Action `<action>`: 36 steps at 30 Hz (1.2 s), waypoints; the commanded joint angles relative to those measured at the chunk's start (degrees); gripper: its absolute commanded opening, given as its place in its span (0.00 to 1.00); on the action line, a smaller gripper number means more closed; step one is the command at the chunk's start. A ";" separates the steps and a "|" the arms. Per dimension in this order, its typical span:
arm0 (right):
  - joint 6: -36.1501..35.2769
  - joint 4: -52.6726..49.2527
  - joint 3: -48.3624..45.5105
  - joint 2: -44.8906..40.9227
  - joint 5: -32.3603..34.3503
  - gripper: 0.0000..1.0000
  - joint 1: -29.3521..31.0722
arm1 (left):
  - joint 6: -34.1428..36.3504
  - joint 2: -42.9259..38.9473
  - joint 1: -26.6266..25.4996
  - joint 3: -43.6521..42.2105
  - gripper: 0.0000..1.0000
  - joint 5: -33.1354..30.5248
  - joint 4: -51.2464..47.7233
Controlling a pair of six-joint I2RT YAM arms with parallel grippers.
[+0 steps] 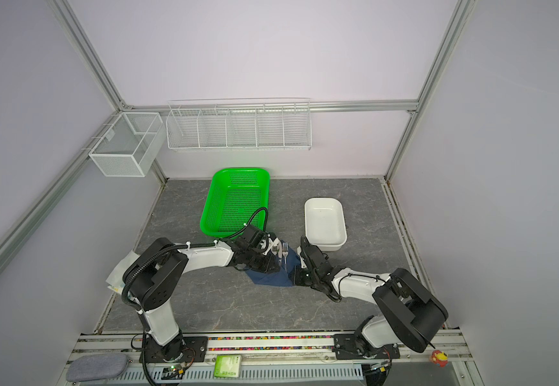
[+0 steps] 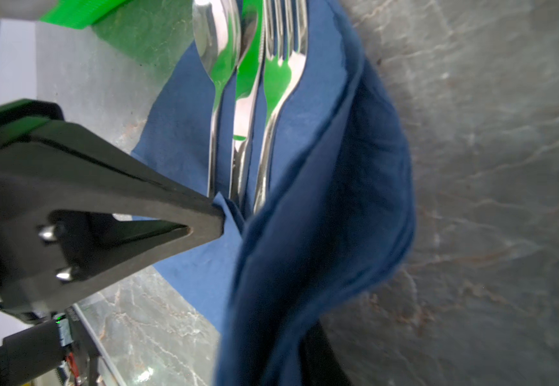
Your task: Place the utensils on the paper napkin and roll it up
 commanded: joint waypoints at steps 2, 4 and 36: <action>-0.32 -4.14 1.37 0.03 2.43 0.14 0.39 | -0.17 -1.90 -0.29 -0.16 0.08 -0.97 0.41; -0.29 -4.95 1.82 0.20 2.62 0.13 0.49 | -0.33 -2.67 -0.29 -0.17 0.14 -1.23 0.13; 1.17 -5.78 4.06 2.03 4.00 0.12 1.87 | -8.57 -6.25 -7.67 -3.22 0.01 0.02 2.01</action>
